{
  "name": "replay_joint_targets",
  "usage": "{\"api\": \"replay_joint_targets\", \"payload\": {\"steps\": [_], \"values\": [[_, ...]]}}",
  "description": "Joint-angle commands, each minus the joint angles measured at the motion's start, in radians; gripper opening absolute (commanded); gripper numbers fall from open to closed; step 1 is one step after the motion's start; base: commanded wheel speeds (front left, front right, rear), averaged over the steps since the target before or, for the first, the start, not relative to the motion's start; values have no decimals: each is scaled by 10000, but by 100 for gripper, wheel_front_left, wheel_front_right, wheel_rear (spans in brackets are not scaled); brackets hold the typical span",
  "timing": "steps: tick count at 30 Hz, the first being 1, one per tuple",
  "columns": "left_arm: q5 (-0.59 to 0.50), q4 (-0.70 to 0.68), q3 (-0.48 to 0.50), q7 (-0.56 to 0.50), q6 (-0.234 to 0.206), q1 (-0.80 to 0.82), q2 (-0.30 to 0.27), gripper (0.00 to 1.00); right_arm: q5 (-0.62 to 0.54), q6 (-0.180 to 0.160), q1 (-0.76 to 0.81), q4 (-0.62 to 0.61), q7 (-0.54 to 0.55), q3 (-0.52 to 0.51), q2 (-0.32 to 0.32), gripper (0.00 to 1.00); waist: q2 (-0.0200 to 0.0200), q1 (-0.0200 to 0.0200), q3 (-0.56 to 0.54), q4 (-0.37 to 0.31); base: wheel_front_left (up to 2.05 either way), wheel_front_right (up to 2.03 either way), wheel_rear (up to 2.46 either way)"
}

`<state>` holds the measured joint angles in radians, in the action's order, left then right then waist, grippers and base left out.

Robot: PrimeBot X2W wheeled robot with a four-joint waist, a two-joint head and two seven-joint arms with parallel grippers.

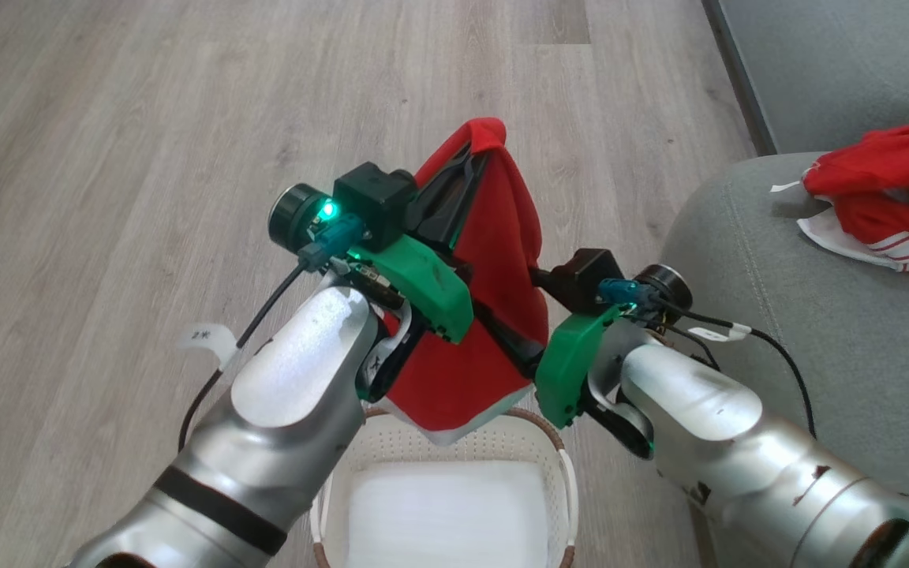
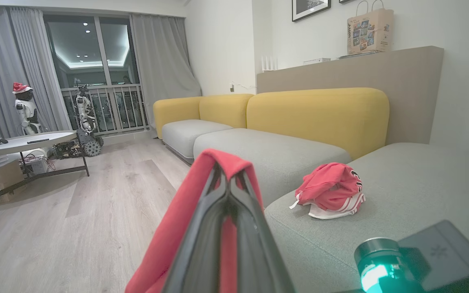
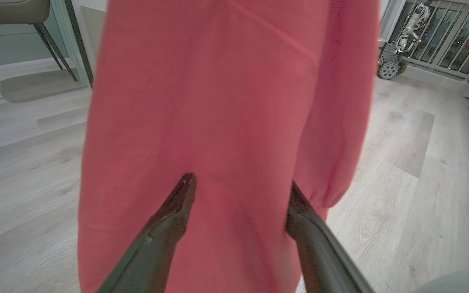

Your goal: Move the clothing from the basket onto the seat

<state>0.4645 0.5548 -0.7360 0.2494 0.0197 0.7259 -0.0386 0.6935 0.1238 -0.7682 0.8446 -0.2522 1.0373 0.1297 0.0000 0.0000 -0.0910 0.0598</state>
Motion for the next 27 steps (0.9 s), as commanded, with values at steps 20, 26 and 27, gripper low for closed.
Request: {"api": "replay_joint_targets", "payload": {"steps": [20,26,27], "values": [[222,200,615,123,-318,232,-231,41,302,69,-773,-272,-95,-979,110,0,0,0,40,-323,0,0,0],[176,273,754,123,-333,-177,-290,100,-199,69,-673,-456,-95,-1992,392,0,0,0,41,-651,0,0,0],[186,282,785,123,-333,-265,-288,100,-299,69,-641,-501,-95,-2194,454,0,0,0,45,-732,0,0,0]]}}
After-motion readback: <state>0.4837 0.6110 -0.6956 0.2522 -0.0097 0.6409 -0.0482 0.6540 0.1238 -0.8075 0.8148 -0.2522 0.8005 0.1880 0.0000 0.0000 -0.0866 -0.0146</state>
